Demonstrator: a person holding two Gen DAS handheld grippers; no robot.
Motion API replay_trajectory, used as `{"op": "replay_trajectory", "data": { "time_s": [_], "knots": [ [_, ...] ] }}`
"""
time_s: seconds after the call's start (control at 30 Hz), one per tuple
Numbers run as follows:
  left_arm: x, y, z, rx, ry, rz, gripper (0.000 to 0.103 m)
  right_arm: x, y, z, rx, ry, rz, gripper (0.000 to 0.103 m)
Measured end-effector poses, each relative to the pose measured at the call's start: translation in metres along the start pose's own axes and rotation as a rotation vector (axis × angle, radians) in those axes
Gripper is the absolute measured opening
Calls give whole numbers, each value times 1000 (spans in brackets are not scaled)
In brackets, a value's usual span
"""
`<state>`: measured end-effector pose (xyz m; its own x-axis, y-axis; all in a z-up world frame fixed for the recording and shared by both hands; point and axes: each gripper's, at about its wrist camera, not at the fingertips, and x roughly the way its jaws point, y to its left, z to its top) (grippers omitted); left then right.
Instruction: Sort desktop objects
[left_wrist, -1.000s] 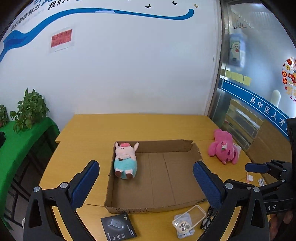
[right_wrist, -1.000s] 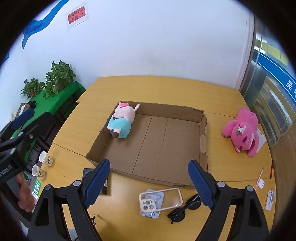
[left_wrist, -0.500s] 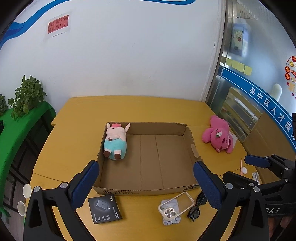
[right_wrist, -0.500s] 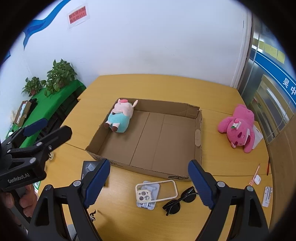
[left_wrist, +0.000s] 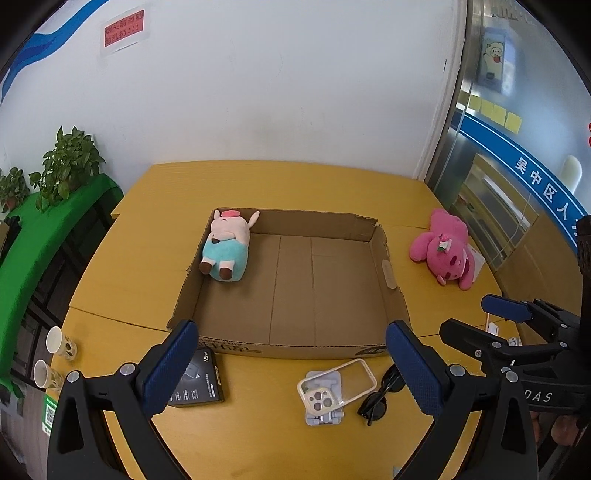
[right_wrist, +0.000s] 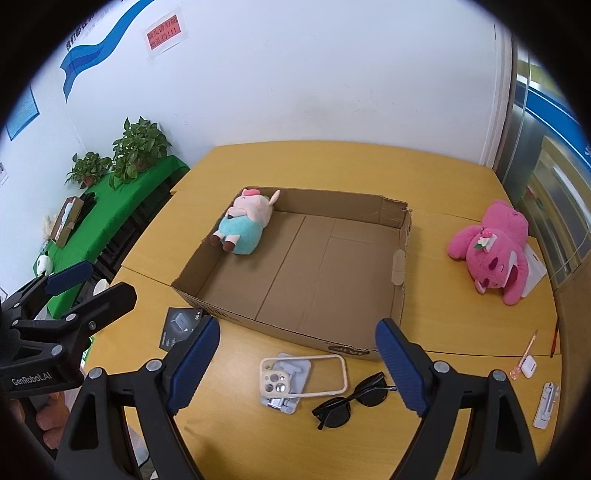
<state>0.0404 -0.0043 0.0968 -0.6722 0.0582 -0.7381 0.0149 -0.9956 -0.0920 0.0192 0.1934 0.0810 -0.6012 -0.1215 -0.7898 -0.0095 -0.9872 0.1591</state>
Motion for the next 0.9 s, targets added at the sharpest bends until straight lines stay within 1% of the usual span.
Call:
{"op": "replay_trajectory", "data": {
  "time_s": [0.1,0.2,0.3,0.4,0.47,0.5,0.53,0.6,0.67,0.77,0.9],
  "knots": [
    [8,-3,5,10,5,-10,103,3,-6,-1,9,2,2,87],
    [23,-2,9,14,36,-35,103,11,-15,0,28,11,0,87],
    [46,4,9,16,87,-68,103,25,-29,-6,54,28,0,87],
    [78,14,-2,9,178,-115,102,48,-48,-23,81,66,-5,87],
    [95,20,-13,6,231,-133,102,71,-59,-40,89,127,-8,87],
    [108,23,-21,5,274,-141,102,83,-63,-48,93,161,-9,87],
    [123,26,-31,-2,328,-151,101,95,-66,-56,101,196,-7,87],
    [148,30,-48,-18,411,-185,97,120,-73,-70,133,264,21,86],
    [171,33,-60,-28,476,-199,92,144,-76,-80,147,310,36,85],
    [205,35,-74,-35,569,-233,87,174,-76,-89,156,363,60,85],
    [243,35,-91,-62,677,-286,86,207,-78,-89,180,419,129,85]
  ]
}}
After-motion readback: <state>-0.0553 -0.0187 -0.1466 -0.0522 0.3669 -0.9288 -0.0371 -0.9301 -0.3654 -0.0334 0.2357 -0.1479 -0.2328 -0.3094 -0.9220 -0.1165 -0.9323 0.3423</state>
